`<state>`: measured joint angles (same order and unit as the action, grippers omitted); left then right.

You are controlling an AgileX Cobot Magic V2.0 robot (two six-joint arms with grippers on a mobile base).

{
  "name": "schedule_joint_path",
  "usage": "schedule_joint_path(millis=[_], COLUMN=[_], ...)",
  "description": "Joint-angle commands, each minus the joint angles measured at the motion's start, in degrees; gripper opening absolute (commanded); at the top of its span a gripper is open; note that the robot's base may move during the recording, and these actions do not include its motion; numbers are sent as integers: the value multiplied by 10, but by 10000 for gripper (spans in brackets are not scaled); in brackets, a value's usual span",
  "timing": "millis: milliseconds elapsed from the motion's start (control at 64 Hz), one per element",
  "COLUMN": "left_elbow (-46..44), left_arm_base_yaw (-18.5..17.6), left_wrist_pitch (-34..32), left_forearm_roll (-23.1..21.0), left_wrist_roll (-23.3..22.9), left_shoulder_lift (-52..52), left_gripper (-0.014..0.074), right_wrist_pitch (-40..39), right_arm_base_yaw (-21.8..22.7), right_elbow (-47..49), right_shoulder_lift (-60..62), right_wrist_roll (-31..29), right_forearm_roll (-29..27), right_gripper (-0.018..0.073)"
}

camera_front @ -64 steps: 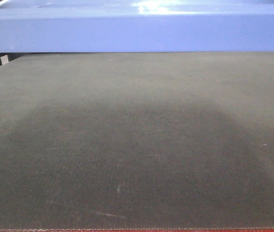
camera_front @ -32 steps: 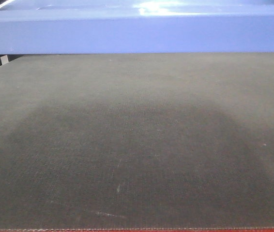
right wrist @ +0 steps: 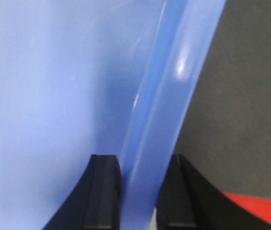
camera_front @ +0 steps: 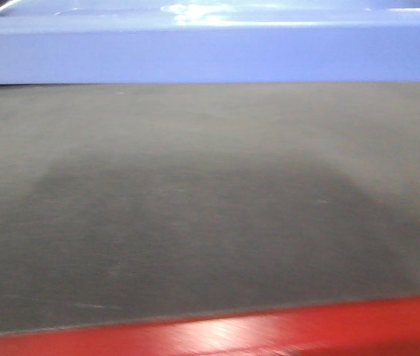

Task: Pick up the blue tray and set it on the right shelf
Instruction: 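Hold the tray in both grippers while the base drives away from the table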

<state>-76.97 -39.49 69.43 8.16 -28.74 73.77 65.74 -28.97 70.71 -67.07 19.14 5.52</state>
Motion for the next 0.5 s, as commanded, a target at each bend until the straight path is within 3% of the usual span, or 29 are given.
schedule_joint_path(millis=[0, 485], left_elbow=[-16, -16], left_arm_base_yaw=[-5, -5], left_wrist_pitch=[28, 28], left_forearm_roll=[30, 16], left_wrist_roll=[19, 19], left_shoulder_lift=[-12, -12], left_gripper=[-48, -48], right_wrist_pitch=[-23, -23], right_arm_base_yaw=[-2, -2], right_elbow=[22, 22], right_shoulder_lift=[14, 14], right_wrist_roll=[-20, -20], right_forearm_roll=[31, 31], right_gripper=[66, 66])
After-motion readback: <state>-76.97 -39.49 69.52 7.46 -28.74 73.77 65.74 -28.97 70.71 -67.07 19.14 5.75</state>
